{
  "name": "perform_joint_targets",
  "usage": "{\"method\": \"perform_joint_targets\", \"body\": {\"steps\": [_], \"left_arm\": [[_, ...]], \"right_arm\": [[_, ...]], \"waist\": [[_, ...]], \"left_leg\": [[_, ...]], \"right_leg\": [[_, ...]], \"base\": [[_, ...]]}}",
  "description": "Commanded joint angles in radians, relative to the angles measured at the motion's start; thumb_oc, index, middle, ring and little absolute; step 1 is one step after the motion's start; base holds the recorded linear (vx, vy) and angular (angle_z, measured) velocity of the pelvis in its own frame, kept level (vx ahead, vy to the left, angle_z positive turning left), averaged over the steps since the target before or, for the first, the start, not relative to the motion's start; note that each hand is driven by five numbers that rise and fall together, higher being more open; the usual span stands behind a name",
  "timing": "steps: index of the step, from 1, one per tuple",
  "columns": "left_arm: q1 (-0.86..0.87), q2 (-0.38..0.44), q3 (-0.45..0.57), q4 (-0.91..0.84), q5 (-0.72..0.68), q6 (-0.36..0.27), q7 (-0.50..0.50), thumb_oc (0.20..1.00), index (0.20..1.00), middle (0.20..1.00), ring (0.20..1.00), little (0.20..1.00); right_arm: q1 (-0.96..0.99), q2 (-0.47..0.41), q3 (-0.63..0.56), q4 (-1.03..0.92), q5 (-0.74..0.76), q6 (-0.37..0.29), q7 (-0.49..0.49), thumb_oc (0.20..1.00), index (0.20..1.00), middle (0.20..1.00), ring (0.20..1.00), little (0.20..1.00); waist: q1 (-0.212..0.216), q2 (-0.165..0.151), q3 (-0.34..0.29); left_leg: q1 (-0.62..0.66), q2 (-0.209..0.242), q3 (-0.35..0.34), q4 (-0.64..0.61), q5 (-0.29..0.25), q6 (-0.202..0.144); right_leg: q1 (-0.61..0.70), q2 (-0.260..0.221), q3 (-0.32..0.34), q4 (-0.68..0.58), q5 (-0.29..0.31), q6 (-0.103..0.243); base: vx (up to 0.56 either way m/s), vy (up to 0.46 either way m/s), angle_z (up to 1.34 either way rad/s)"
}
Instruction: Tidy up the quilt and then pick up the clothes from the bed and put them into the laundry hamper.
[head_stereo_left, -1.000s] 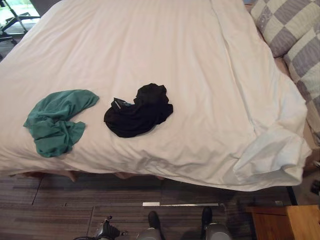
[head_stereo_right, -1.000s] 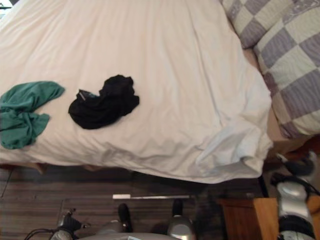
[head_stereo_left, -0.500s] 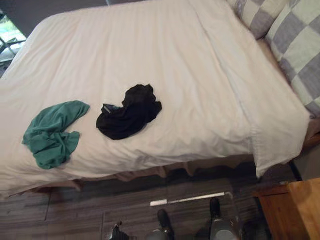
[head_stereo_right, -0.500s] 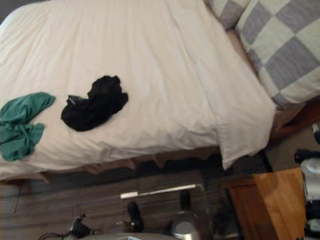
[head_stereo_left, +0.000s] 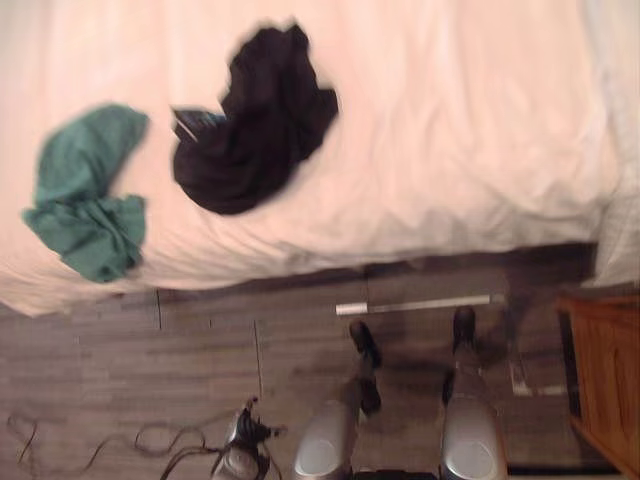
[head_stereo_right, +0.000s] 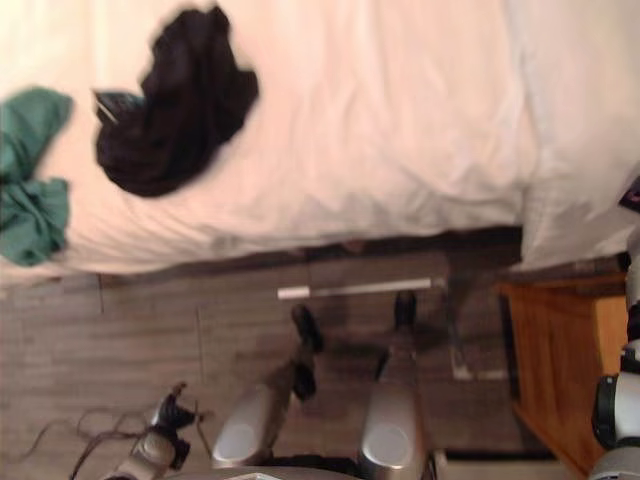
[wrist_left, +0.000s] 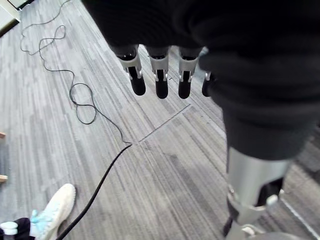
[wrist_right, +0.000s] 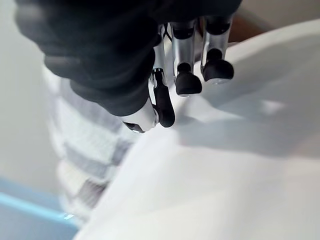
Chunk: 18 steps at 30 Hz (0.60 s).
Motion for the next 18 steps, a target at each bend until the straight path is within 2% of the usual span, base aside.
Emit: {"method": "perform_joint_targets", "body": {"steps": [1, 2, 3, 4, 5, 6, 9, 11, 13, 15, 18], "left_arm": [[-0.03, 0.043, 0.03, 0.062, -0.096, 0.025, 0.056, 1.0, 1.0, 1.0, 1.0, 1.0], [-0.031, 0.045, 0.03, 0.062, -0.096, 0.025, 0.056, 1.0, 1.0, 1.0, 1.0, 1.0], [-0.046, 0.045, 0.065, 0.081, -0.117, 0.031, 0.081, 1.0, 1.0, 1.0, 1.0, 1.0], [-0.045, 0.047, 0.065, 0.081, -0.117, 0.031, 0.081, 1.0, 1.0, 1.0, 1.0, 1.0], [-0.054, 0.044, 0.077, 0.086, -0.123, 0.032, 0.089, 1.0, 1.0, 1.0, 1.0, 1.0], [-0.064, 0.039, 0.082, 0.08, -0.118, 0.031, 0.097, 1.0, 1.0, 1.0, 1.0, 1.0], [-0.076, 0.027, 0.086, 0.061, -0.106, 0.035, 0.094, 1.0, 1.0, 1.0, 1.0, 1.0], [-0.078, 0.015, 0.086, 0.051, -0.094, 0.038, 0.084, 1.0, 1.0, 1.0, 1.0, 1.0], [-0.073, 0.01, 0.082, 0.04, -0.092, 0.04, 0.082, 1.0, 1.0, 1.0, 1.0, 1.0], [-0.057, -0.011, 0.078, 0.027, -0.093, 0.041, 0.059, 1.0, 1.0, 1.0, 1.0, 1.0], [-0.061, -0.026, 0.069, 0.023, -0.096, 0.034, 0.041, 1.0, 1.0, 1.0, 1.0, 1.0]], "right_arm": [[0.09, 0.068, -0.026, 0.105, 0.084, 0.026, 0.01, 0.2, 0.2, 0.2, 0.2, 0.2], [0.092, 0.07, -0.029, 0.103, 0.083, 0.026, 0.009, 0.2, 0.2, 0.2, 0.2, 0.2], [0.184, 0.182, -0.031, 0.138, 0.076, 0.045, 0.02, 0.2, 0.2, 0.2, 0.2, 0.2], [0.188, 0.186, -0.034, 0.134, 0.075, 0.045, 0.018, 0.2, 0.2, 0.2, 0.2, 0.2], [0.24, 0.259, -0.029, 0.147, 0.072, 0.047, 0.025, 0.2, 0.2, 0.2, 0.2, 0.2], [0.313, 0.356, -0.017, 0.17, 0.069, 0.054, 0.046, 0.2, 0.2, 0.2, 0.2, 0.2], [0.425, 0.491, 0.039, 0.211, 0.01, 0.091, 0.099, 0.2, 0.2, 0.2, 0.2, 0.2], [0.492, 0.56, 0.078, 0.237, -0.051, 0.12, 0.132, 0.2, 0.2, 0.2, 0.2, 0.2], [0.529, 0.593, 0.104, 0.247, -0.089, 0.134, 0.151, 1.0, 1.0, 1.0, 1.0, 1.0], [0.605, 0.651, 0.149, 0.281, -0.171, 0.167, 0.187, 1.0, 1.0, 1.0, 1.0, 1.0], [0.631, 0.681, 0.192, 0.311, -0.232, 0.186, 0.221, 1.0, 1.0, 1.0, 1.0, 1.0]], "waist": [[0.006, -0.052, 0.002], [0.008, -0.054, 0.002], [0.011, -0.064, 0.002], [0.012, -0.066, 0.002], [0.013, -0.071, 0.002], [0.011, -0.078, 0.002], [0.0, -0.089, 0.002], [-0.004, -0.097, -0.023], [-0.004, -0.101, -0.041], [-0.006, -0.117, -0.097], [-0.012, -0.132, -0.127]], "left_leg": [[-0.092, 0.223, -0.037, 0.255, -0.079, -0.164], [-0.096, 0.224, -0.038, 0.262, -0.082, -0.165], [-0.117, 0.237, -0.053, 0.299, -0.097, -0.158], [-0.117, 0.238, -0.054, 0.302, -0.098, -0.158], [-0.105, 0.24, -0.052, 0.3, -0.102, -0.157], [-0.071, 0.241, -0.056, 0.282, -0.104, -0.156], [0.028, 0.231, -0.053, 0.218, -0.094, -0.161], [0.113, 0.217, -0.05, 0.158, -0.086, -0.164], [0.146, 0.208, -0.055, 0.126, -0.076, -0.163], [0.226, 0.175, -0.063, 0.05, -0.066, -0.159], [0.241, 0.159, -0.06, 0.067, -0.083, -0.161]], "right_leg": [[-0.147, -0.043, 0.04, 0.251, -0.109, 0.07], [-0.152, -0.043, 0.041, 0.257, -0.112, 0.07], [-0.168, -0.039, 0.039, 0.294, -0.128, 0.057], [-0.168, -0.039, 0.038, 0.296, -0.13, 0.057], [-0.154, -0.036, 0.029, 0.298, -0.135, 0.053], [-0.118, -0.035, 0.014, 0.282, -0.14, 0.049], [-0.013, -0.028, -0.019, 0.222, -0.132, 0.05], [0.085, -0.023, -0.045, 0.165, -0.121, 0.054], [0.132, -0.018, -0.058, 0.121, -0.107, 0.055], [0.252, -0.013, -0.09, -0.002, -0.075, 0.066], [0.314, -0.027, -0.106, -0.079, -0.043, 0.076]], "base": [[-0.05, -0.081, -0.01], [-0.04, -0.144, 0.24], [0.0, -0.068, 0.31], [0.01, -0.08, 0.33], [0.05, -0.033, 0.21], [0.08, -0.045, 0.14], [0.11, -0.015, 0.03], [0.15, 0.007, 0.03], [0.16, 0.008, 0.15], [0.19, 0.042, 0.08], [0.08, 0.07, 0.13]]}}
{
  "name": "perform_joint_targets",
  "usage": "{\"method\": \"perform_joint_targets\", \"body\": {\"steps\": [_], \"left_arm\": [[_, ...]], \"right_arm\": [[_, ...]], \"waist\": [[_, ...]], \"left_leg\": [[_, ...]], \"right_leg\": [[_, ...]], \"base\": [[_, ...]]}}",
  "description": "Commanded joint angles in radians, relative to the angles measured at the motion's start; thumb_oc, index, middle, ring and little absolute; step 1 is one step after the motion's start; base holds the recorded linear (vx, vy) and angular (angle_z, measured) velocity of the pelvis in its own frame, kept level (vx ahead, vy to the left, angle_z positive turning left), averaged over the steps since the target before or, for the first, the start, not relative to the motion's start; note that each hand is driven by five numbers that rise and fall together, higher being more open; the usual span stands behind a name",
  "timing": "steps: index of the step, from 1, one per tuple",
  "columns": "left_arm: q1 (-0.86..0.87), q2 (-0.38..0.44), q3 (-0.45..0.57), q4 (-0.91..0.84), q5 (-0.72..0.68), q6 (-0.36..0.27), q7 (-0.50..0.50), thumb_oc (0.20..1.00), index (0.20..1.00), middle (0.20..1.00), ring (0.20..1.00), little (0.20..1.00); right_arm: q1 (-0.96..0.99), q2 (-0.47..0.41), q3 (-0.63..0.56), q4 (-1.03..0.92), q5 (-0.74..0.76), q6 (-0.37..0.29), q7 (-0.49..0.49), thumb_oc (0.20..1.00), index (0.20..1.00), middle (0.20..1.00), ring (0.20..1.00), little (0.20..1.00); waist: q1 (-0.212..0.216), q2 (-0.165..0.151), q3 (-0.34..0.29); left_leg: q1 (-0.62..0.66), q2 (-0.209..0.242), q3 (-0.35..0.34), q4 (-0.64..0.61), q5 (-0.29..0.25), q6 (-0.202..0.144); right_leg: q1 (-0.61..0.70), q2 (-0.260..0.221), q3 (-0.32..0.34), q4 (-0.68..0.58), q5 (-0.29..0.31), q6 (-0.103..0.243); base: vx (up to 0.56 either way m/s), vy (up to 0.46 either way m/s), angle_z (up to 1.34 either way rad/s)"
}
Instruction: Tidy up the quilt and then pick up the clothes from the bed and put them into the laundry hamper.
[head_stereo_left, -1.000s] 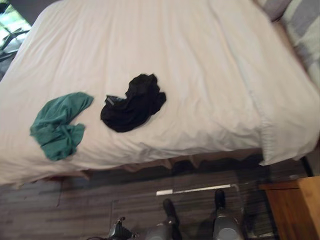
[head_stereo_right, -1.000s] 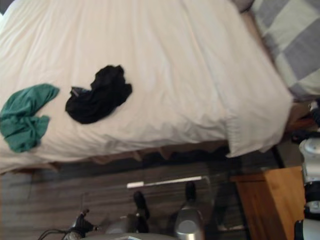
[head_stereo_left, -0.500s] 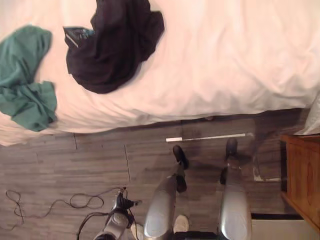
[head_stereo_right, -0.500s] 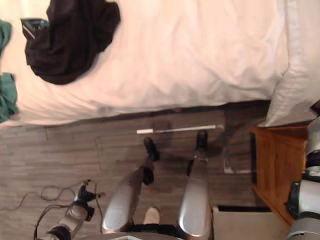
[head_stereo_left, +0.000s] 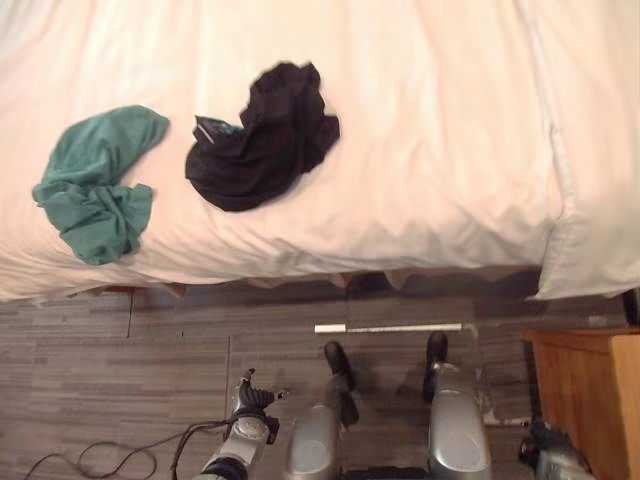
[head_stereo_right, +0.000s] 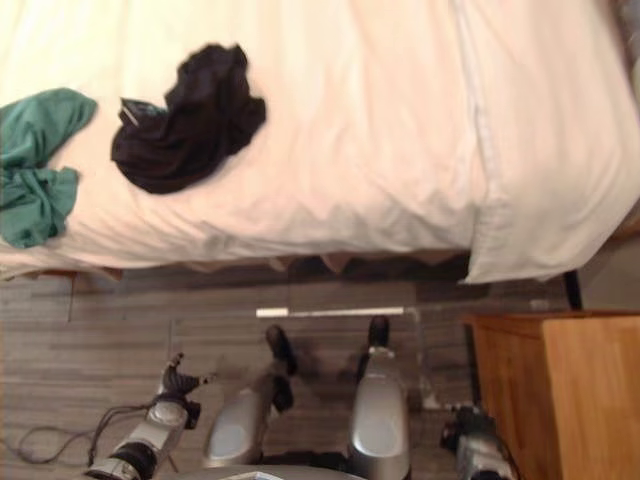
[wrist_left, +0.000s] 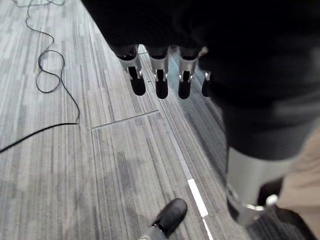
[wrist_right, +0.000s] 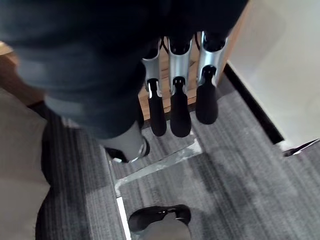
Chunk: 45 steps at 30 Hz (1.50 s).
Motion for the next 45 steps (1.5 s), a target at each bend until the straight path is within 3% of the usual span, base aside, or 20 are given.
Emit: {"method": "perform_joint_targets", "body": {"steps": [1, 5, 7, 8, 12, 14, 16, 17, 18, 21, 24, 25, 26, 28, 30, 32, 34, 37, 41, 45], "left_arm": [[-0.013, 0.035, -0.026, 0.013, -0.018, 0.0, -0.017, 1.0, 1.0, 1.0, 1.0, 1.0], [-0.063, 0.045, -0.11, 0.08, 0.122, -0.004, -0.04, 1.0, 1.0, 1.0, 1.0, 1.0], [-0.083, 0.047, -0.139, 0.091, 0.18, 0.004, -0.028, 1.0, 1.0, 1.0, 1.0, 1.0], [-0.084, 0.045, -0.152, 0.083, 0.208, 0.009, -0.031, 1.0, 1.0, 1.0, 1.0, 1.0], [-0.085, 0.072, -0.216, 0.067, 0.344, 0.018, -0.019, 1.0, 1.0, 1.0, 1.0, 1.0], [-0.09, 0.11, -0.196, 0.041, 0.323, 0.024, 0.007, 1.0, 1.0, 1.0, 1.0, 1.0], [-0.087, 0.152, -0.158, 0.062, 0.308, 0.031, -0.009, 1.0, 1.0, 1.0, 1.0, 1.0], [-0.09, 0.181, -0.135, 0.092, 0.309, 0.043, -0.019, 1.0, 1.0, 1.0, 1.0, 1.0], [-0.09, 0.181, -0.135, 0.092, 0.309, 0.043, -0.019, 1.0, 1.0, 1.0, 1.0, 1.0], [-0.098, 0.196, -0.106, 0.158, 0.329, 0.073, -0.03, 1.0, 1.0, 1.0, 1.0, 1.0], [-0.097, 0.177, -0.097, 0.156, 0.33, 0.064, -0.035, 1.0, 1.0, 1.0, 1.0, 1.0], [-0.092, 0.151, -0.116, 0.146, 0.347, 0.059, -0.039, 1.0, 1.0, 1.0, 1.0, 1.0], [-0.091, 0.15, -0.116, 0.146, 0.347, 0.059, -0.038, 1.0, 1.0, 1.0, 1.0, 1.0], [-0.102, 0.114, -0.122, 0.12, 0.319, 0.055, -0.019, 1.0, 1.0, 1.0, 1.0, 1.0], [-0.133, 0.081, -0.123, 0.096, 0.244, 0.044, 0.0, 1.0, 1.0, 1.0, 1.0, 1.0], [-0.141, 0.075, -0.13, 0.091, 0.242, 0.035, 0.004, 1.0, 1.0, 1.0, 1.0, 1.0], [-0.152, 0.068, -0.156, 0.099, 0.255, 0.039, 0.004, 1.0, 1.0, 1.0, 1.0, 1.0], [-0.141, 0.044, -0.176, 0.106, 0.267, 0.032, -0.004, 1.0, 1.0, 1.0, 1.0, 1.0], [-0.166, 0.067, -0.187, 0.106, 0.297, 0.046, -0.015, 1.0, 1.0, 1.0, 1.0, 1.0], [-0.153, 0.112, -0.13, 0.105, 0.252, 0.047, -0.002, 1.0, 1.0, 1.0, 1.0, 1.0]], "right_arm": [[-0.02, 0.005, 0.055, 0.043, -0.143, 0.02, 0.053, 1.0, 1.0, 1.0, 1.0, 1.0], [-0.047, 0.019, 0.302, 0.049, -0.513, 0.051, 0.105, 1.0, 1.0, 1.0, 1.0, 1.0], [-0.043, 0.017, 0.322, 0.042, -0.55, 0.055, 0.105, 1.0, 1.0, 1.0, 1.0, 1.0], [-0.047, 0.021, 0.31, 0.026, -0.537, 0.055, 0.107, 1.0, 1.0, 1.0, 1.0, 1.0], [-0.038, 0.016, 0.306, 0.027, -0.642, 0.061, 0.086, 1.0, 1.0, 1.0, 1.0, 1.0], [-0.04, 0.018, 0.288, 0.008, -0.627, 0.07, 0.066, 1.0, 1.0, 1.0, 1.0, 1.0], [-0.043, 0.027, 0.288, -0.023, -0.593, 0.06, 0.077, 1.0, 1.0, 1.0, 1.0, 1.0], [-0.043, 0.034, 0.294, -0.061, -0.57, 0.049, 0.081, 1.0, 1.0, 1.0, 1.0, 1.0], [-0.043, 0.034, 0.295, -0.061, -0.57, 0.05, 0.081, 1.0, 1.0, 1.0, 1.0, 1.0], [-0.053, 0.042, 0.294, -0.089, -0.519, 0.033, 0.066, 1.0, 1.0, 1.0, 1.0, 1.0], [-0.045, 0.032, 0.281, -0.118, -0.506, 0.032, 0.066, 1.0, 1.0, 1.0, 1.0, 1.0], [-0.028, 0.025, 0.271, -0.132, -0.473, 0.027, 0.069, 1.0, 1.0, 1.0, 1.0, 1.0], [-0.028, 0.024, 0.271, -0.132, -0.473, 0.027, 0.069, 1.0, 1.0, 1.0, 1.0, 1.0], [-0.053, 0.013, 0.263, -0.101, -0.445, 0.032, 0.06, 1.0, 1.0, 1.0, 1.0, 1.0], [-0.072, 0.018, 0.258, -0.05, -0.431, 0.041, 0.04, 1.0, 1.0, 1.0, 1.0, 1.0], [-0.081, 0.019, 0.262, -0.047, -0.429, 0.038, 0.037, 1.0, 1.0, 1.0, 1.0, 1.0], [-0.078, 0.014, 0.266, -0.05, -0.435, 0.039, 0.038, 1.0, 1.0, 1.0, 1.0, 1.0], [-0.065, 0.021, 0.252, -0.057, -0.433, 0.032, 0.05, 1.0, 1.0, 1.0, 1.0, 1.0], [-0.083, 0.087, 0.226, -0.102, -0.39, 0.041, 0.044, 1.0, 1.0, 1.0, 1.0, 1.0], [-0.075, 0.105, 0.2, -0.077, -0.341, 0.037, 0.036, 1.0, 1.0, 1.0, 1.0, 1.0]], "waist": [[0.007, -0.066, -0.062], [0.04, -0.094, -0.1], [0.043, -0.092, -0.126], [0.038, -0.09, -0.147], [0.045, -0.118, -0.17], [0.052, -0.15, -0.149], [0.054, -0.171, -0.135], [0.027, -0.182, -0.125], [0.03, -0.184, -0.124], [-0.029, -0.18, -0.108], [-0.075, -0.167, -0.109], [-0.105, -0.157, -0.121], [-0.106, -0.154, -0.121], [-0.085, -0.166, -0.097], [-0.07, -0.16, -0.098], [-0.057, -0.151, -0.108], [-0.035, -0.127, -0.138], [-0.054, -0.111, -0.157], [-0.083, -0.162, -0.166], [-0.061, -0.168, -0.141]], "left_leg": [[0.021, 0.076, -0.036, 0.109, -0.005, -0.114], [0.013, 0.246, -0.063, 0.053, 0.097, -0.163], [0.003, 0.344, -0.044, -0.002, 0.175, -0.175], [0.017, 0.351, -0.036, -0.013, 0.165, -0.175], [-0.011, 0.304, -0.064, 0.033, 0.114, -0.175], [-0.009, 0.273, -0.044, 0.087, 0.057, -0.166], [0.018, 0.235, -0.004, 0.091, 0.024, -0.132], [0.062, 0.177, 0.021, 0.058, 0.007, -0.098], [0.067, 0.176, 0.026, 0.055, 0.007, -0.099], [0.169, 0.049, 0.071, 0.011, -0.067, -0.047], [0.219, -0.025, 0.061, 0.049, -0.164, -0.019], [0.198, -0.076, 0.031, 0.201, -0.223, -0.01], [0.194, -0.071, 0.029, 0.211, -0.229, -0.011], [0.054, -0.046, 0.001, 0.513, -0.124, -0.088], [0.015, 0.096, 0.001, 0.415, -0.124, -0.095], [0.023, 0.134, -0.027, 0.312, -0.097, -0.098], [0.058, 0.197, -0.135, 0.081, 0.007, -0.117], [0.115, 0.189, -0.192, 0.049, -0.034, -0.125], [0.172, 0.106, -0.091, -0.002, -0.071, -0.11], [0.206, 0.08, -0.031, -0.05, -0.062, -0.079]], "right_leg": [[0.123, -0.089, -0.023, -0.235, 0.122, 0.111], [0.163, -0.171, -0.031, -0.284, 0.16, 0.153], [0.177, -0.207, -0.056, -0.291, 0.159, 0.153], [0.179, -0.217, -0.056, -0.283, 0.16, 0.153], [0.197, -0.286, -0.045, -0.23, 0.225, 0.153], [0.192, -0.336, -0.06, -0.18, 0.36, 0.153], [0.17, -0.352, -0.094, -0.087, 0.354, 0.153], [0.11, -0.233, -0.045, -0.031, 0.267, 0.147], [0.105, -0.234, -0.039, -0.025, 0.263, 0.147], [0.013, 0.007, -0.083, -0.042, 0.135, 0.11], [-0.026, 0.023, -0.122, -0.057, 0.118, 0.093], [0.031, 0.039, -0.097, -0.12, 0.094, 0.038], [0.032, 0.041, -0.099, -0.121, 0.093, 0.037], [0.094, 0.036, -0.08, -0.17, 0.085, -0.002], [0.127, 0.019, -0.059, -0.203, 0.069, 0.032], [0.131, 0.013, -0.032, -0.215, 0.071, 0.055], [0.124, -0.002, 0.044, -0.222, 0.065, 0.087], [0.125, -0.017, 0.086, -0.204, 0.076, 0.113], [0.066, -0.074, 0.167, -0.236, 0.221, 0.153], [0.06, -0.073, 0.135, -0.176, 0.196, 0.153]], "base": [[0.09, 0.221, 0.3], [0.05, 0.388, 0.31], [0.11, 0.499, 0.4], [0.18, 0.491, 0.5], [0.17, 0.3, 0.33], [0.12, 0.283, 0.22], [0.18, 0.488, 0.14], [0.14, 0.367, 0.04], [0.21, 0.555, 0.01], [0.3, 0.525, -0.04], [0.37, 0.355, 0.47], [0.28, 0.186, 0.89], [0.36, 0.254, 0.68], [0.1, 0.17, 0.09], [0.12, 0.329, -0.25], [0.14, 0.456, -0.46], [0.23, 0.656, -0.69], [0.13, 0.344, -1.02], [-0.04, 0.274, -0.47], [-0.14, 0.219, -0.77]]}}
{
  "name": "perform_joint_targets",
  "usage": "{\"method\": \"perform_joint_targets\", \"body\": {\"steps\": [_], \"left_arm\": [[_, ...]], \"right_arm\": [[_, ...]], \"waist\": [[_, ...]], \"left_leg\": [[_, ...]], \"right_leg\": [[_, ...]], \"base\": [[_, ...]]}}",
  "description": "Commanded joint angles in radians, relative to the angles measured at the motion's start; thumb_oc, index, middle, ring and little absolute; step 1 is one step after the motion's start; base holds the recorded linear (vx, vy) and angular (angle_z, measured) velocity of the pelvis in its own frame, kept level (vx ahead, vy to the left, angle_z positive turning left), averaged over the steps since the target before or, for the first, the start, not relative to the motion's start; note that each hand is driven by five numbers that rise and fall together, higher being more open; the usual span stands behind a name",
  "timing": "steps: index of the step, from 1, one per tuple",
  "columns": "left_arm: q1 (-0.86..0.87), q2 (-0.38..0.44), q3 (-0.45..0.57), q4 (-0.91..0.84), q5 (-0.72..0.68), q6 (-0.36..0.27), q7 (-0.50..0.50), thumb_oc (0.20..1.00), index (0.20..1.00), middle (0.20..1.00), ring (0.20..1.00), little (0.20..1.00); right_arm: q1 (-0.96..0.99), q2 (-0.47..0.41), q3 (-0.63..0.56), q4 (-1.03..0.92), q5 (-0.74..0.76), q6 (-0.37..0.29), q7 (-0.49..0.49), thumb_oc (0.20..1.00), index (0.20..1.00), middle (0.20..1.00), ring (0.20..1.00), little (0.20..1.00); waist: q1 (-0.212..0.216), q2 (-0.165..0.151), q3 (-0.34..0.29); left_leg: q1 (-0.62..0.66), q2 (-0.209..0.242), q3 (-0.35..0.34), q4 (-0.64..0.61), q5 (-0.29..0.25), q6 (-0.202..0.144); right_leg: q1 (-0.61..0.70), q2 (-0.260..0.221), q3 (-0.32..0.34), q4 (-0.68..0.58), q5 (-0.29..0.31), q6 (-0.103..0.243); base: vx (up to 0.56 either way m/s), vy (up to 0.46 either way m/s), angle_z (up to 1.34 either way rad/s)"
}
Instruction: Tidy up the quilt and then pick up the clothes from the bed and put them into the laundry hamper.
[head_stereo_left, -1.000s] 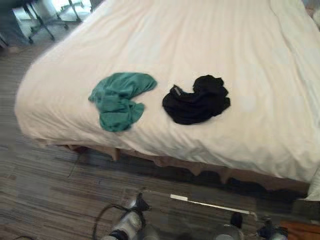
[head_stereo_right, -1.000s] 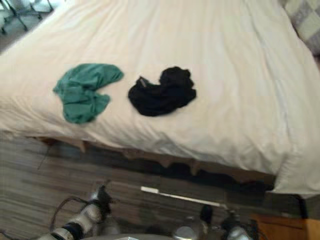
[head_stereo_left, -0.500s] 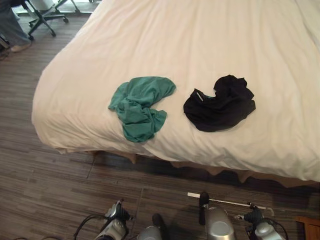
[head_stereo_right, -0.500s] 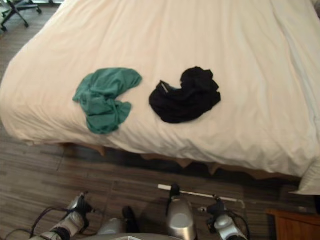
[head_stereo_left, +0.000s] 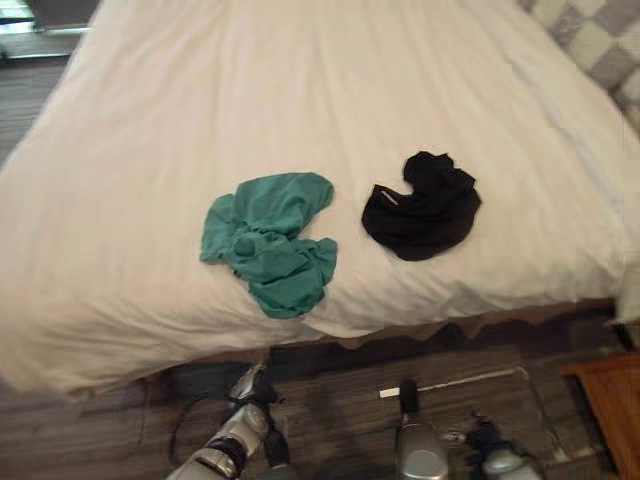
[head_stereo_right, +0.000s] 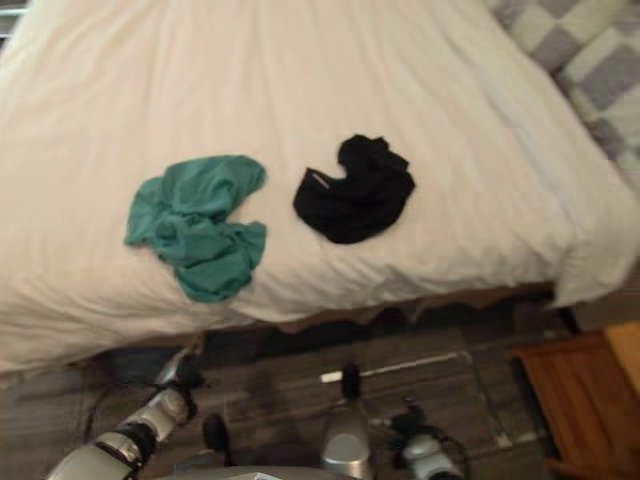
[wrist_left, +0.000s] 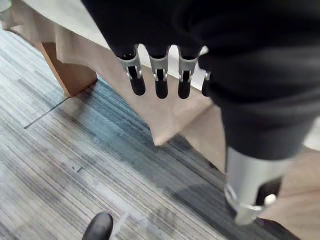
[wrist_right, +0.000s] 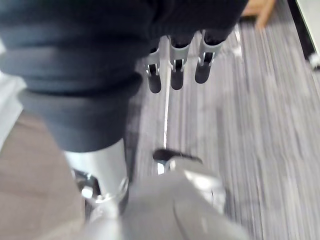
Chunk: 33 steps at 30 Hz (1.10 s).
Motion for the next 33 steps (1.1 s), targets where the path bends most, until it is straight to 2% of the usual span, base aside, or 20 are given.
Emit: {"method": "perform_joint_targets", "body": {"steps": [1, 4, 5, 7, 8, 9, 11, 13, 14, 15, 16, 18, 19, 20, 22, 24, 27, 28, 30, 33], "left_arm": [[0.018, 0.046, 0.087, -0.013, -0.047, -0.005, 0.033, 1.0, 1.0, 1.0, 1.0, 1.0], [0.069, 0.072, 0.167, 0.023, -0.093, 0.003, 0.039, 1.0, 1.0, 1.0, 1.0, 1.0], [0.101, 0.092, 0.22, 0.046, -0.115, 0.01, 0.043, 1.0, 1.0, 1.0, 1.0, 1.0], [0.167, 0.142, 0.334, 0.082, -0.144, 0.014, 0.057, 1.0, 1.0, 1.0, 1.0, 1.0], [0.235, 0.19, 0.428, 0.077, -0.151, 0.015, 0.081, 1.0, 1.0, 1.0, 1.0, 1.0], [0.236, 0.191, 0.429, 0.076, -0.151, 0.015, 0.081, 1.0, 1.0, 1.0, 1.0, 1.0], [0.282, 0.283, 0.526, 0.002, -0.145, -0.016, 0.109, 1.0, 1.0, 1.0, 1.0, 1.0], [0.278, 0.363, 0.543, -0.106, -0.11, -0.042, 0.131, 1.0, 1.0, 1.0, 1.0, 1.0], [0.278, 0.363, 0.543, -0.108, -0.109, -0.042, 0.131, 1.0, 1.0, 1.0, 1.0, 1.0], [0.253, 0.454, 0.56, -0.233, -0.093, -0.079, 0.159, 1.0, 1.0, 1.0, 1.0, 1.0], [0.237, 0.496, 0.557, -0.309, -0.079, -0.096, 0.175, 1.0, 1.0, 1.0, 1.0, 1.0], [0.214, 0.534, 0.541, -0.393, -0.055, -0.107, 0.183, 1.0, 1.0, 1.0, 1.0, 1.0], [0.169, 0.594, 0.515, -0.548, -0.025, -0.129, 0.181, 1.0, 1.0, 1.0, 1.0, 1.0], [0.14, 0.607, 0.483, -0.616, -0.003, -0.141, 0.18, 1.0, 1.0, 1.0, 1.0, 1.0], [0.102, 0.618, 0.447, -0.651, 0.012, -0.15, 0.17, 1.0, 1.0, 1.0, 1.0, 1.0], [0.005, 0.611, 0.356, -0.664, 0.034, -0.15, 0.158, 1.0, 1.0, 1.0, 1.0, 1.0], [-0.163, 0.538, 0.156, -0.667, 0.135, -0.138, 0.103, 1.0, 1.0, 1.0, 1.0, 1.0], [-0.171, 0.538, 0.151, -0.663, 0.135, -0.139, 0.104, 1.0, 1.0, 1.0, 1.0, 1.0], [-0.288, 0.466, 0.018, -0.605, 0.211, -0.122, 0.079, 1.0, 1.0, 1.0, 1.0, 1.0], [-0.38, 0.424, -0.064, -0.527, 0.251, -0.109, 0.073, 1.0, 1.0, 1.0, 1.0, 1.0]], "right_arm": [[-0.059, -0.073, -0.007, 0.012, 0.061, -0.018, -0.005, 1.0, 1.0, 1.0, 1.0, 1.0], [-0.033, -0.095, -0.078, 0.052, 0.099, -0.017, -0.017, 1.0, 1.0, 1.0, 1.0, 1.0], [-0.002, -0.111, -0.133, 0.053, 0.127, -0.016, -0.024, 1.0, 1.0, 1.0, 1.0, 1.0], [0.046, -0.16, -0.224, 0.032, 0.146, -0.016, -0.051, 1.0, 1.0, 1.0, 1.0, 1.0], [0.107, -0.238, -0.304, -0.075, 0.111, -0.025, -0.092, 1.0, 1.0, 1.0, 1.0, 1.0], [0.109, -0.237, -0.304, -0.078, 0.11, -0.024, -0.092, 1.0, 1.0, 1.0, 1.0, 1.0], [0.23, -0.362, -0.424, -0.32, -0.017, -0.049, -0.129, 1.0, 1.0, 1.0, 1.0, 1.0], [0.274, -0.435, -0.482, -0.475, -0.101, -0.068, -0.145, 1.0, 1.0, 1.0, 1.0, 1.0], [0.276, -0.433, -0.484, -0.479, -0.103, -0.066, -0.144, 1.0, 1.0, 1.0, 1.0, 1.0], [0.273, -0.507, -0.519, -0.605, -0.167, -0.089, -0.159, 1.0, 1.0, 1.0, 1.0, 1.0], [0.26, -0.544, -0.529, -0.67, -0.199, -0.101, -0.171, 1.0, 1.0, 1.0, 1.0, 1.0], [0.236, -0.581, -0.533, -0.727, -0.225, -0.112, -0.178, 1.0, 1.0, 1.0, 1.0, 1.0], [0.188, -0.639, -0.528, -0.774, -0.256, -0.116, -0.186, 1.0, 1.0, 1.0, 1.0, 1.0], [0.161, -0.653, -0.509, -0.799, -0.269, -0.118, -0.189, 1.0, 1.0, 1.0, 1.0, 1.0], [0.127, -0.664, -0.491, -0.82, -0.278, -0.121, -0.187, 1.0, 1.0, 1.0, 1.0, 1.0], [0.061, -0.657, -0.437, -0.858, -0.293, -0.121, -0.188, 1.0, 1.0, 1.0, 1.0, 1.0], [-0.042, -0.595, -0.323, -0.933, -0.331, -0.126, -0.184, 1.0, 1.0, 1.0, 1.0, 1.0], [-0.043, -0.593, -0.325, -0.933, -0.332, -0.125, -0.184, 1.0, 1.0, 1.0, 1.0, 1.0], [-0.082, -0.546, -0.249, -0.995, -0.352, -0.135, -0.178, 1.0, 1.0, 1.0, 1.0, 1.0], [-0.107, -0.52, -0.214, -1.032, -0.348, -0.146, -0.176, 1.0, 1.0, 1.0, 1.0, 1.0]], "waist": [[0.036, 0.062, 0.054], [0.05, 0.058, 0.044], [0.059, 0.057, 0.036], [0.066, 0.052, 0.01], [0.07, 0.052, -0.007], [0.069, 0.05, -0.011], [0.066, 0.057, -0.025], [0.059, 0.062, -0.033], [0.059, 0.061, -0.034], [0.058, 0.07, -0.032], [0.057, 0.073, -0.032], [0.058, 0.075, -0.032], [0.061, 0.08, -0.036], [0.062, 0.083, -0.04], [0.06, 0.083, -0.043], [0.052, 0.086, -0.05], [0.026, 0.098, -0.056], [0.029, 0.095, -0.054], [-0.005, 0.102, -0.046], [-0.018, 0.105, -0.03]], "left_leg": [[0.024, 0.105, -0.008, 0.014, -0.049, -0.066], [0.024, 0.089, -0.008, 0.01, -0.05, -0.059], [0.025, 0.085, -0.01, 0.011, -0.054, -0.059], [0.03, 0.079, -0.005, 0.008, -0.054, -0.064], [0.053, 0.083, 0.011, 0.006, -0.061, -0.07], [0.048, 0.081, 0.011, 0.004, -0.056, -0.069], [0.071, 0.083, 0.011, 0.002, -0.062, -0.077], [0.075, 0.085, 0.006, 0.0, -0.061, -0.081], [0.072, 0.083, 0.006, -0.001, -0.056, -0.081], [0.074, 0.09, 0.002, 0.001, -0.056, -0.086], [0.072, 0.093, 0.0, 0.0, -0.054, -0.087], [0.069, 0.094, -0.003, -0.003, -0.046, -0.088], [0.071, 0.096, -0.004, -0.004, -0.044, -0.09], [0.075, 0.098, -0.004, -0.003, -0.052, -0.091], [0.074, 0.097, -0.004, -0.006, -0.045, -0.09], [0.077, 0.098, 0.0, -0.006, -0.045, -0.089], [0.093, 0.096, 0.016, -0.007, -0.056, -0.084], [0.089, 0.095, 0.017, -0.007, -0.05, -0.083], [0.091, 0.094, 0.033, -0.007, -0.049, -0.08], [0.088, 0.095, 0.048, -0.007, -0.046, -0.079]], "right_leg": [[-0.018, 0.053, 0.017, 0.079, -0.139, 0.068], [0.004, 0.064, -0.001, 0.081, -0.138, 0.066], [0.03, 0.056, -0.023, 0.062, -0.153, 0.064], [0.054, 0.043, -0.034, 0.018, -0.133, 0.068], [0.083, 0.035, -0.042, -0.017, -0.129, 0.069], [0.078, 0.034, -0.041, -0.019, -0.125, 0.069], [0.109, 0.027, -0.062, -0.041, -0.129, 0.069], [0.12, 0.026, -0.072, -0.052, -0.127, 0.069], [0.117, 0.025, -0.072, -0.053, -0.123, 0.069], [0.122, 0.027, -0.079, -0.053, -0.128, 0.069], [0.121, 0.027, -0.081, -0.054, -0.127, 0.069], [0.119, 0.027, -0.082, -0.057, -0.123, 0.069], [0.125, 0.027, -0.086, -0.063, -0.123, 0.069], [0.132, 0.027, -0.088, -0.065, -0.128, 0.069], [0.131, 0.025, -0.087, -0.068, -0.123, 0.069], [0.133, 0.026, -0.085, -0.07, -0.123, 0.069], [0.134, 0.031, -0.07, -0.078, -0.128, 0.069], [0.131, 0.03, -0.069, -0.078, -0.123, 0.069], [0.112, 0.034, -0.052, -0.079, -0.116, 0.069], [0.088, 0.039, -0.035, -0.075, -0.109, 0.069]], "base": [[-0.08, 0.114, -0.33], [-0.03, 0.064, -0.01], [0.05, -0.017, 0.05], [0.12, -0.033, 0.09], [0.11, -0.022, 0.06], [0.13, -0.006, -0.05], [0.1, -0.004, -0.1], [0.06, -0.015, 0.1], [0.03, -0.027, 0.2], [-0.01, -0.03, 0.23], [0.0, -0.043, 0.22], [-0.02, -0.028, 0.07], [0.01, -0.028, 0.03], [0.04, -0.032, 0.02], [0.02, -0.017, 0.06], [0.0, -0.005, 0.02], [0.03, 0.007, -0.09], [0.01, 0.004, -0.11], [-0.03, 0.004, -0.18], [-0.06, 0.03, -0.23]]}}
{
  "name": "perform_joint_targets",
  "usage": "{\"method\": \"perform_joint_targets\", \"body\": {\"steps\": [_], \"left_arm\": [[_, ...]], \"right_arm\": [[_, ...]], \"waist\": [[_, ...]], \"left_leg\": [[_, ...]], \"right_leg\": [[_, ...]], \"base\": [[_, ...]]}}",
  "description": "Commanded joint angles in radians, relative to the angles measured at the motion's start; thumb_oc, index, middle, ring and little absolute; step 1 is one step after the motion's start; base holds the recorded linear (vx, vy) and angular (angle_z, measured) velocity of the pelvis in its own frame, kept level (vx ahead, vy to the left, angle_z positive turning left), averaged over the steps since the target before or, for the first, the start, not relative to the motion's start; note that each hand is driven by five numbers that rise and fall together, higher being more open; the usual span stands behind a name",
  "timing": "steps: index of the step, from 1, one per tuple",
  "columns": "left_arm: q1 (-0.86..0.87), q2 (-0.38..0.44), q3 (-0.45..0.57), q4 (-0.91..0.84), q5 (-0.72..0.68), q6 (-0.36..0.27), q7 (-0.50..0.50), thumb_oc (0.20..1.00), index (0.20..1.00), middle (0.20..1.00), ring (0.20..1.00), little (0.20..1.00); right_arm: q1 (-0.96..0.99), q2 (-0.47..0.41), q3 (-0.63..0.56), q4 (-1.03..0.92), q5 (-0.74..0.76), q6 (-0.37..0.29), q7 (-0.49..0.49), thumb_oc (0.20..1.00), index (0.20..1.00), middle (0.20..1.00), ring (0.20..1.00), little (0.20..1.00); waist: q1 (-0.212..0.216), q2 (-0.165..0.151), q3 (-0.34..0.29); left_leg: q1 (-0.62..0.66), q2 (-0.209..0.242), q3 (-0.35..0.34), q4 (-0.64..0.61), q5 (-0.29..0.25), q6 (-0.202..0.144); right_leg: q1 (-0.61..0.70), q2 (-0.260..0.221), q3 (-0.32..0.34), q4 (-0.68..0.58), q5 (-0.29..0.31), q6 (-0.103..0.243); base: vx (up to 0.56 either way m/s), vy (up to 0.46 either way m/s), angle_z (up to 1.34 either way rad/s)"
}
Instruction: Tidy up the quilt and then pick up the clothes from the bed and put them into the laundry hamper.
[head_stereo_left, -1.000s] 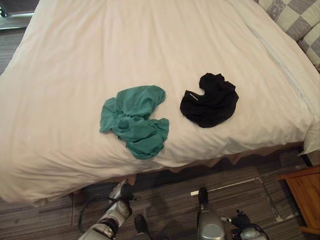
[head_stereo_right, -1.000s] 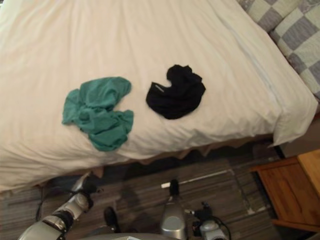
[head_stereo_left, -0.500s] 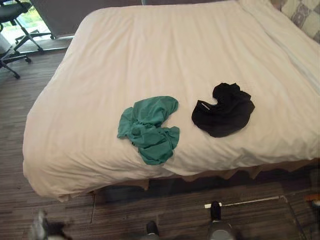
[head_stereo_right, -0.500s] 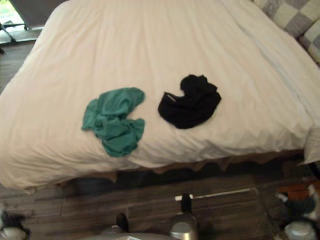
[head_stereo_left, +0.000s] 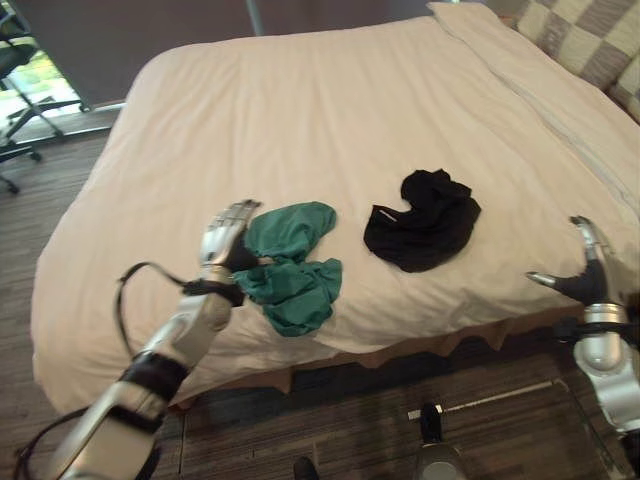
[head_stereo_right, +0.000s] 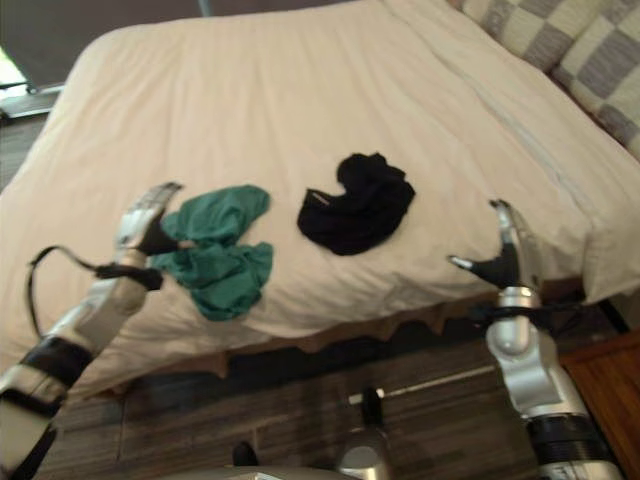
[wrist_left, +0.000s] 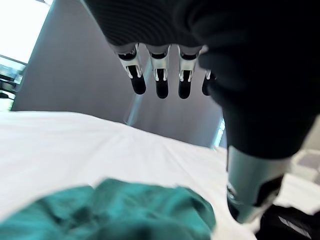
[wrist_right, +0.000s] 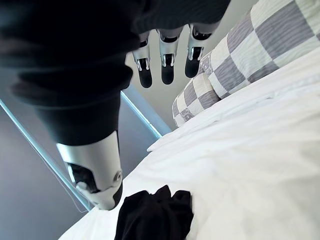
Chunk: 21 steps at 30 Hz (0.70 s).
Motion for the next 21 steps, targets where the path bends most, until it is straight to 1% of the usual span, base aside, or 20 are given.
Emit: {"method": "perform_joint_targets", "body": {"steps": [1, 2, 3, 5, 6, 7, 8, 9, 10, 11, 12, 13, 14, 15, 16, 18, 19, 20, 21], "left_arm": [[-0.15, 0.04, 0.008, 0.129, 0.103, 0.019, -0.003, 1.0, 1.0, 1.0, 1.0, 1.0], [-0.229, 0.003, -0.051, 0.257, 0.147, 0.046, -0.032, 1.0, 1.0, 1.0, 1.0, 1.0], [-0.239, -0.001, -0.056, 0.267, 0.148, 0.044, -0.03, 1.0, 1.0, 1.0, 1.0, 1.0], [-0.301, -0.045, -0.101, 0.425, 0.207, 0.084, -0.075, 1.0, 1.0, 1.0, 1.0, 1.0], [-0.343, -0.074, -0.147, 0.591, 0.321, 0.119, -0.125, 0.937, 0.937, 0.937, 0.937, 0.937], [-0.347, -0.076, -0.148, 0.596, 0.322, 0.118, -0.123, 0.937, 0.937, 0.937, 0.937, 0.937], [-0.332, -0.083, -0.147, 0.683, 0.404, 0.143, -0.178, 0.507, 0.507, 0.507, 0.507, 0.507], [-0.333, -0.085, -0.145, 0.685, 0.407, 0.143, -0.179, 0.492, 0.492, 0.492, 0.492, 0.492], [-0.308, -0.066, -0.123, 0.713, 0.441, 0.155, -0.193, 0.451, 0.451, 0.451, 0.451, 0.451], [-0.284, -0.051, -0.1, 0.709, 0.448, 0.156, -0.197, 0.42, 0.42, 0.42, 0.42, 0.42], [-0.262, -0.025, -0.082, 0.692, 0.448, 0.16, -0.19, 0.344, 0.344, 0.344, 0.344, 0.344], [-0.259, -0.023, -0.079, 0.689, 0.449, 0.161, -0.191, 0.338, 0.338, 0.338, 0.338, 0.338], [-0.222, 0.022, -0.048, 0.654, 0.43, 0.157, -0.182, 0.282, 0.282, 0.282, 0.282, 0.282], [-0.22, 0.023, -0.045, 0.652, 0.43, 0.158, -0.183, 0.282, 0.282, 0.282, 0.282, 0.282], [-0.18, 0.058, -0.017, 0.618, 0.42, 0.157, -0.181, 0.282, 0.282, 0.282, 0.282, 0.282], [-0.116, 0.116, 0.026, 0.465, 0.401, 0.166, -0.176, 0.206, 0.206, 0.206, 0.206, 0.206], [-0.093, 0.137, 0.043, 0.407, 0.39, 0.167, -0.167, 0.2, 0.2, 0.2, 0.2, 0.2], [-0.013, 0.184, 0.096, 0.3, 0.371, 0.168, -0.163, 0.2, 0.2, 0.2, 0.2, 0.2], [-0.004, 0.187, 0.104, 0.292, 0.372, 0.17, -0.165, 0.2, 0.2, 0.2, 0.2, 0.2]], "right_arm": [[-0.077, -0.025, -0.041, -0.082, -0.017, -0.044, -0.018, 1.0, 1.0, 1.0, 1.0, 1.0], [-0.08, -0.024, -0.01, -0.138, -0.025, -0.06, -0.001, 1.0, 1.0, 1.0, 1.0, 1.0], [-0.079, -0.023, -0.013, -0.14, -0.025, -0.059, 0.0, 1.0, 1.0, 1.0, 1.0, 1.0], [-0.079, -0.037, 0.001, -0.174, -0.028, -0.064, 0.017, 1.0, 1.0, 1.0, 1.0, 1.0], [-0.073, -0.054, -0.001, -0.214, -0.024, -0.071, 0.036, 1.0, 1.0, 1.0, 1.0, 1.0], [-0.073, -0.054, -0.003, -0.215, -0.024, -0.071, 0.037, 1.0, 1.0, 1.0, 1.0, 1.0], [-0.064, -0.076, -0.013, -0.224, -0.021, -0.068, 0.049, 1.0, 1.0, 1.0, 1.0, 1.0], [-0.062, -0.076, -0.014, -0.226, -0.021, -0.067, 0.05, 1.0, 1.0, 1.0, 1.0, 1.0], [-0.055, -0.1, -0.028, -0.23, -0.026, -0.064, 0.06, 1.0, 1.0, 1.0, 1.0, 1.0], [-0.047, -0.116, -0.038, -0.225, -0.036, -0.059, 0.064, 1.0, 1.0, 1.0, 1.0, 1.0], [-0.042, -0.135, -0.048, -0.222, -0.044, -0.055, 0.066, 1.0, 1.0, 1.0, 1.0, 1.0], [-0.043, -0.135, -0.047, -0.222, -0.044, -0.056, 0.066, 1.0, 1.0, 1.0, 1.0, 1.0], [-0.049, -0.174, -0.055, -0.198, -0.063, -0.042, 0.067, 1.0, 1.0, 1.0, 1.0, 1.0], [-0.052, -0.175, -0.053, -0.197, -0.063, -0.043, 0.066, 1.0, 1.0, 1.0, 1.0, 1.0], [-0.052, -0.192, -0.061, -0.184, -0.076, -0.031, 0.071, 1.0, 1.0, 1.0, 1.0, 1.0], [-0.073, -0.227, -0.06, -0.144, -0.096, -0.005, 0.075, 1.0, 1.0, 1.0, 1.0, 1.0], [-0.081, -0.236, -0.063, -0.125, -0.1, 0.008, 0.079, 1.0, 1.0, 1.0, 1.0, 1.0], [-0.124, -0.261, -0.049, -0.067, -0.113, 0.034, 0.09, 1.0, 1.0, 1.0, 1.0, 1.0], [-0.132, -0.262, -0.042, -0.062, -0.112, 0.034, 0.089, 1.0, 1.0, 1.0, 1.0, 1.0]], "waist": [[-0.003, -0.039, 0.059], [-0.026, -0.04, 0.079], [-0.022, -0.04, 0.08], [-0.039, -0.044, 0.099], [-0.049, -0.049, 0.113], [-0.048, -0.05, 0.113], [-0.049, -0.055, 0.119], [-0.048, -0.054, 0.118], [-0.036, -0.059, 0.12], [-0.026, -0.058, 0.121], [-0.015, -0.058, 0.122], [-0.017, -0.059, 0.121], [0.01, -0.057, 0.123], [0.007, -0.058, 0.123], [0.022, -0.057, 0.124], [0.06, -0.055, 0.127], [0.082, -0.054, 0.13], [0.119, -0.052, 0.139], [0.114, -0.052, 0.138]], "left_leg": [[0.056, 0.058, 0.023, -0.005, -0.059, -0.052], [0.048, 0.059, 0.043, -0.004, -0.053, -0.052], [0.047, 0.06, 0.045, -0.004, -0.053, -0.052], [0.046, 0.065, 0.061, 0.001, -0.057, -0.054], [0.044, 0.069, 0.073, 0.002, -0.054, -0.056], [0.041, 0.068, 0.074, -0.001, -0.047, -0.056], [0.037, 0.071, 0.086, -0.001, -0.044, -0.058], [0.037, 0.071, 0.086, -0.001, -0.043, -0.059], [0.033, 0.075, 0.087, -0.001, -0.041, -0.061], [0.035, 0.078, 0.083, 0.001, -0.048, -0.061], [0.031, 0.08, 0.077, 0.001, -0.047, -0.062], [0.028, 0.079, 0.077, -0.001, -0.04, -0.062], [0.018, 0.081, 0.061, 0.0, -0.043, -0.062], [0.015, 0.079, 0.06, -0.002, -0.036, -0.061], [0.009, 0.08, 0.052, -0.002, -0.034, -0.061], [-0.01, 0.078, 0.03, -0.004, -0.029, -0.061], [-0.018, 0.077, 0.02, -0.004, -0.027, -0.061], [-0.038, 0.076, -0.008, -0.005, -0.02, -0.064], [-0.04, 0.075, -0.01, -0.005, -0.019, -0.063]], "right_leg": [[-0.022, -0.037, 0.021, 0.051, -0.046, 0.086], [-0.052, -0.029, 0.038, 0.053, -0.036, 0.086], [-0.054, -0.028, 0.04, 0.054, -0.036, 0.086], [-0.069, -0.021, 0.047, 0.055, -0.036, 0.086], [-0.082, -0.017, 0.053, 0.054, -0.032, 0.086], [-0.086, -0.017, 0.054, 0.055, -0.028, 0.086], [-0.092, -0.018, 0.052, 0.053, -0.025, 0.086], [-0.092, -0.018, 0.052, 0.053, -0.025, 0.086], [-0.09, -0.02, 0.047, 0.052, -0.026, 0.086], [-0.081, -0.021, 0.041, 0.051, -0.032, 0.086], [-0.078, -0.024, 0.033, 0.052, -0.034, 0.086], [-0.082, -0.024, 0.033, 0.052, -0.029, 0.086], [-0.073, -0.03, 0.019, 0.054, -0.036, 0.086], [-0.076, -0.031, 0.019, 0.055, -0.032, 0.086], [-0.073, -0.036, 0.009, 0.055, -0.033, 0.086], [-0.067, -0.047, -0.012, 0.057, -0.036, 0.086], [-0.064, -0.052, -0.021, 0.059, -0.037, 0.086], [-0.055, -0.063, -0.047, 0.06, -0.039, 0.086], [-0.055, -0.063, -0.049, 0.06, -0.039, 0.086]], "base": [[-0.09, 0.027, -0.44], [-0.09, 0.026, -0.5], [-0.08, 0.021, -0.43], [-0.02, 0.014, -0.37], [-0.03, 0.009, -0.34], [-0.03, 0.01, -0.41], [-0.01, 0.0, -0.37], [0.01, -0.015, -0.37], [0.03, -0.027, -0.16], [0.03, -0.041, -0.04], [0.01, -0.026, 0.03], [0.0, -0.047, 0.11], [-0.02, -0.036, 0.18], [-0.01, -0.05, 0.17], [-0.02, -0.042, 0.24], [-0.01, -0.065, 0.36], [-0.02, -0.092, 0.51], [-0.02, -0.07, 0.55], [-0.04, -0.064, 0.52]]}}
